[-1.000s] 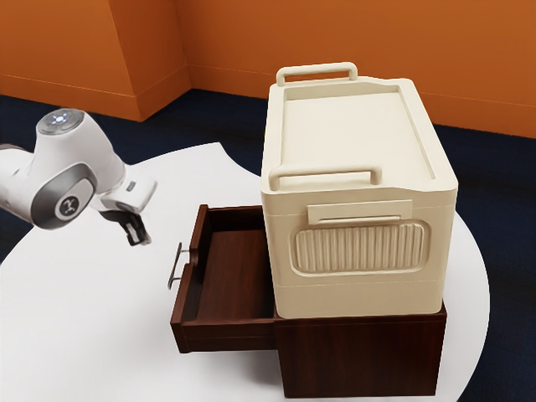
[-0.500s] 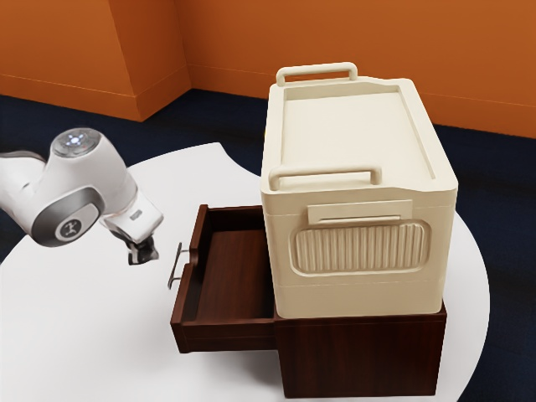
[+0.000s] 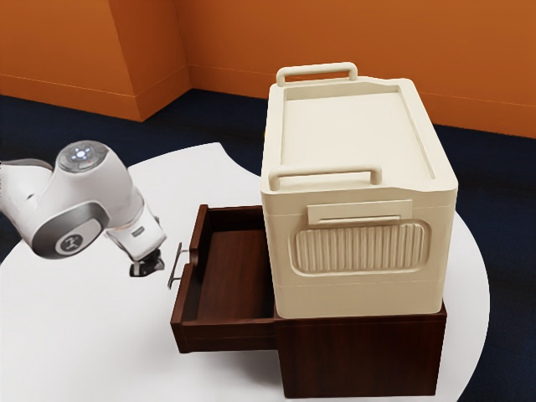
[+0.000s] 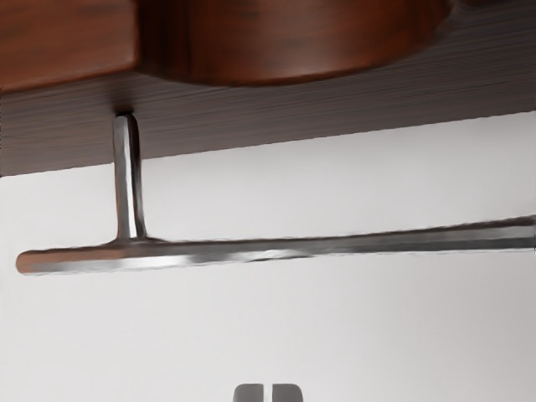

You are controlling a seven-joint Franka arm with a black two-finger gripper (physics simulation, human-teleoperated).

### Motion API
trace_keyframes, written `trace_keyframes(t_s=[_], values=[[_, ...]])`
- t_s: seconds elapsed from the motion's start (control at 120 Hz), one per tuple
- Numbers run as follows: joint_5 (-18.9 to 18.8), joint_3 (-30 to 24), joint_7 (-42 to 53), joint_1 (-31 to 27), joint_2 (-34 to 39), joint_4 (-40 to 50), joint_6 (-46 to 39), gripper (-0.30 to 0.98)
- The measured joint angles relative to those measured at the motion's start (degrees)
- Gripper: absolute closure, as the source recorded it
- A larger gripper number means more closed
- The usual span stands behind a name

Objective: Push the drawer handle with one arm to close the drawer

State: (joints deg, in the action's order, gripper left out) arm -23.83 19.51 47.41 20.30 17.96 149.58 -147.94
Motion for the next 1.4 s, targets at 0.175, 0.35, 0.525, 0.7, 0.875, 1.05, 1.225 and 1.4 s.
trace_keyframes(t_s=[0.175, 0.35, 0.525, 0.7, 0.875, 1.05, 1.225, 1.4], values=[[-0.9, -0.9, 0.7, 0.2, -0.9, -0.5, -0.8, 0.79], [-0.8, -1.4, 1.2, 0.3, -3.0, -1.3, -1.5, 0.79], [-0.7, -2.4, 1.1, 0.6, -4.2, -2.2, -1.8, 0.79], [-0.6, -4.1, 0.5, 0.7, -5.5, -3.7, -2.0, 0.78], [-0.6, -5.6, -0.2, 1.1, -7.4, -5.6, -2.0, 0.8], [-0.5, -6.5, -0.8, 1.4, -10.5, -8.7, -1.9, 0.79], [-0.3, -7.7, -1.3, 1.6, -12.7, -11.4, -1.7, 0.79], [0.4, -9.1, -1.7, 1.5, -15.1, -13.6, -1.5, 0.79]])
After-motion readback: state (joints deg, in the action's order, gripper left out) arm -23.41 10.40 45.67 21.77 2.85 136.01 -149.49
